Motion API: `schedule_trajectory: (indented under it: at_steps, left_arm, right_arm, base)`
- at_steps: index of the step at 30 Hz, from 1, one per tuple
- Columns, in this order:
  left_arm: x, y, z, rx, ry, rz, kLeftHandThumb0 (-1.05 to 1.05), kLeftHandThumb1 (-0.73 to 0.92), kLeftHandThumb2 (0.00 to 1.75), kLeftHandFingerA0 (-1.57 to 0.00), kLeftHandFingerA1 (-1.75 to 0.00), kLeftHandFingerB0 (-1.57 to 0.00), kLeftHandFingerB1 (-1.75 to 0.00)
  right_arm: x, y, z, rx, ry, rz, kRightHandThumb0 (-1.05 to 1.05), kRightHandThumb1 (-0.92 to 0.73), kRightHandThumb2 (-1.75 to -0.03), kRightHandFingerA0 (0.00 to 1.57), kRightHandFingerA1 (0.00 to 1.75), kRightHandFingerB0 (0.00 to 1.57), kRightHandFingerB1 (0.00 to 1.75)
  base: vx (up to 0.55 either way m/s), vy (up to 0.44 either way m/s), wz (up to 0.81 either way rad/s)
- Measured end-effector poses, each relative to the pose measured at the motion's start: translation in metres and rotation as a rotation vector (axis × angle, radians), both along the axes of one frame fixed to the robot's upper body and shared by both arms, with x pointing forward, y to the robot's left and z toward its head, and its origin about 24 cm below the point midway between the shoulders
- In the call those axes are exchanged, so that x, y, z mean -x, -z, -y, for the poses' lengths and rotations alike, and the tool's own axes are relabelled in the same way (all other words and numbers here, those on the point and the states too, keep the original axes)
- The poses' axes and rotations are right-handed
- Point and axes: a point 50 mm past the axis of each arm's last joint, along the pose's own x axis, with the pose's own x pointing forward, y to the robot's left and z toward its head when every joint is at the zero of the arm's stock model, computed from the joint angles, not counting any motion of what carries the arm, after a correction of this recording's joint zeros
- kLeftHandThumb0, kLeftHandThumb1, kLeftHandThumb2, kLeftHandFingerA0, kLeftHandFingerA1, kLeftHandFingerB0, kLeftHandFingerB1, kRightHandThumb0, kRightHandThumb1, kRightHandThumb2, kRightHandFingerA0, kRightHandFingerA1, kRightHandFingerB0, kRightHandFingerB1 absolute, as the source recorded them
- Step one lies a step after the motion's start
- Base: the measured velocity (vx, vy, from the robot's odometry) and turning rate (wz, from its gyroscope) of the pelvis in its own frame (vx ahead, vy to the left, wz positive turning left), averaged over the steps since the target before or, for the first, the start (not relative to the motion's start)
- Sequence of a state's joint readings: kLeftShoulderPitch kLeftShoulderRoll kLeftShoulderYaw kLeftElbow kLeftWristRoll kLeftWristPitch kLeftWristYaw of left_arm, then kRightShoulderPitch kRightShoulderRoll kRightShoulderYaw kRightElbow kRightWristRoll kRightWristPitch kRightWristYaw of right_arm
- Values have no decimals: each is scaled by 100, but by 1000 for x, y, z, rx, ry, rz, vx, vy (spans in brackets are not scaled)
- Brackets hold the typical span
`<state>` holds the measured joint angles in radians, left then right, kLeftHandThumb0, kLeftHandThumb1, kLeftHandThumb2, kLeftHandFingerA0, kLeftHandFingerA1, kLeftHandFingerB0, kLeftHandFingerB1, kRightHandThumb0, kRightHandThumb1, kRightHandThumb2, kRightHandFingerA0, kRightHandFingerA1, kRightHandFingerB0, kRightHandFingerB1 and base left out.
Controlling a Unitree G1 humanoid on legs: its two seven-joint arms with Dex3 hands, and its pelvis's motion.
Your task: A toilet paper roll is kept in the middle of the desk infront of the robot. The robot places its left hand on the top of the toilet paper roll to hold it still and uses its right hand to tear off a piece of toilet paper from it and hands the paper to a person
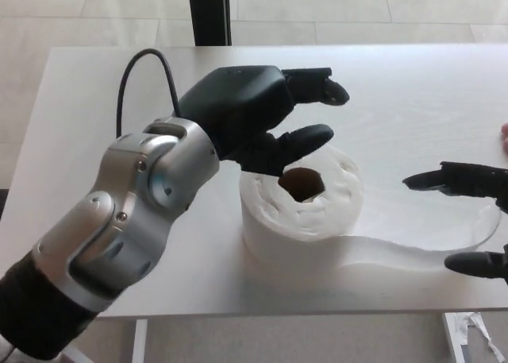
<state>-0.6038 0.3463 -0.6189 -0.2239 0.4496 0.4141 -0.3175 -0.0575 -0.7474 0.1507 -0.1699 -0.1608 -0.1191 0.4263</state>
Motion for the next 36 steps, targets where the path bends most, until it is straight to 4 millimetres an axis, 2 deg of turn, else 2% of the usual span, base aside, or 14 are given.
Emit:
schedule_trajectory:
  at_steps: [2, 5, 7, 10, 12, 13, 20, 22, 23, 28, 31, 32, 34, 36]
  left_arm:
    - [2, 4, 0, -21, -11, 0, -66, 81, 64, -27, -51, -35, -41]
    - [6, 13, 1, -56, -22, -10, -70, 63, 99, -24, -57, -37, -57]
    - [8, 22, 0, -89, -26, -17, -66, 76, 64, -29, -52, -40, -42]
    - [11, 34, 0, -137, -34, -24, -67, 61, 98, -23, -57, -38, -57]
    - [11, 40, 0, -156, -42, -10, -63, 76, 64, -31, -53, -40, -43]
    - [11, 43, 1, -162, -46, 4, -67, 64, 98, -23, -56, -35, -55]
    - [11, 58, 7, -194, -64, 55, -68, 65, 101, -20, -54, -34, -55]
    - [11, 61, 9, -199, -67, 68, -62, 82, 64, -26, -49, -35, -41]
    - [11, 62, 9, -200, -68, 73, -68, 66, 102, -19, -55, -33, -55]
    - [11, 66, 14, -201, -76, 105, -61, 83, 64, -27, -50, -35, -41]
    - [11, 67, 17, -201, -79, 119, -61, 84, 65, -27, -50, -34, -41]
    - [11, 67, 17, -201, -80, 124, -62, 84, 65, -27, -49, -34, -41]
    - [11, 66, 18, -200, -82, 134, -63, 83, 65, -27, -49, -36, -41]
    - [11, 65, 19, -192, -84, 146, -68, 67, 103, -20, -54, -34, -55]
  right_arm:
    - [1, 1, -3, 22, -13, -4, -68, -63, -59, 21, 44, 29, 33]
    - [2, 4, -5, 51, -22, -12, -67, -64, -59, 20, 47, 28, 34]
    - [2, 6, -6, 75, -27, -14, -68, -64, -59, 19, 48, 27, 34]
    - [2, 8, -7, 108, -27, -13, -69, -65, -60, 17, 53, 26, 37]
    - [3, 11, -7, 133, -29, -12, -65, -65, -59, 17, 54, 26, 37]
    - [3, 12, -8, 150, -30, -11, -60, -65, -61, 18, 46, 26, 33]
    - [4, 23, -8, 238, -7, -4, -60, -64, -60, 21, 42, 26, 30]
    - [4, 25, -9, 258, 4, 3, -62, -65, -60, 18, 42, 23, 30]
    - [4, 26, -9, 265, 8, 6, -62, -65, -62, 20, 44, 24, 31]
    - [4, 34, -14, 292, 37, 28, -62, -62, -59, 29, 42, 26, 30]
    - [4, 39, -19, 299, 53, 45, -54, -62, -59, 49, 51, 33, 31]
    - [4, 40, -20, 301, 60, 52, -46, -66, -60, 81, 131, 39, 34]
    - [3, 43, -22, 293, 78, 69, -35, -73, -62, 100, 162, 46, 36]
    - [2, 45, -23, 282, 99, 91, -36, -61, -99, 119, 135, 40, 56]
  base:
    - [0, 0, 0]
    - [0, 0, 0]
    - [0, 0, 0]
    - [0, 0, 0]
    - [0, 0, 0]
    - [0, 0, 0]
    - [0, 0, 0]
    - [0, 0, 0]
    - [0, 0, 0]
    - [0, 0, 0]
    - [0, 0, 0]
    - [0, 0, 0]
    - [0, 0, 0]
    - [0, 0, 0]
